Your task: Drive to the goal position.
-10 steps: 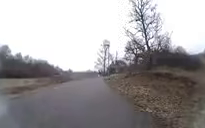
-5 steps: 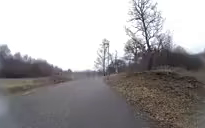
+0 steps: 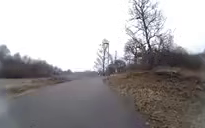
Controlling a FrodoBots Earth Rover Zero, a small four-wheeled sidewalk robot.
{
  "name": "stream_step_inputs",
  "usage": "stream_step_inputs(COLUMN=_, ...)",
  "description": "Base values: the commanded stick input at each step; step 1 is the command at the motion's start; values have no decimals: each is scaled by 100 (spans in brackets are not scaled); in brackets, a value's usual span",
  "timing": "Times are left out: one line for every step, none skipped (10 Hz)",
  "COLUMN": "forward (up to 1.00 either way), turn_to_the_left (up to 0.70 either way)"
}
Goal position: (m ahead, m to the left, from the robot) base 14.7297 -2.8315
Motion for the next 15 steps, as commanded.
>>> stream_step_inputs(forward=70, turn_to_the_left=22)
stream_step_inputs(forward=70, turn_to_the_left=10)
stream_step_inputs(forward=70, turn_to_the_left=5)
stream_step_inputs(forward=70, turn_to_the_left=1)
stream_step_inputs(forward=70, turn_to_the_left=0)
stream_step_inputs(forward=70, turn_to_the_left=0)
stream_step_inputs(forward=70, turn_to_the_left=1)
stream_step_inputs(forward=70, turn_to_the_left=3)
stream_step_inputs(forward=70, turn_to_the_left=4)
stream_step_inputs(forward=70, turn_to_the_left=32)
stream_step_inputs(forward=70, turn_to_the_left=0)
stream_step_inputs(forward=70, turn_to_the_left=0)
stream_step_inputs(forward=70, turn_to_the_left=0)
stream_step_inputs(forward=70, turn_to_the_left=0)
stream_step_inputs(forward=70, turn_to_the_left=0)
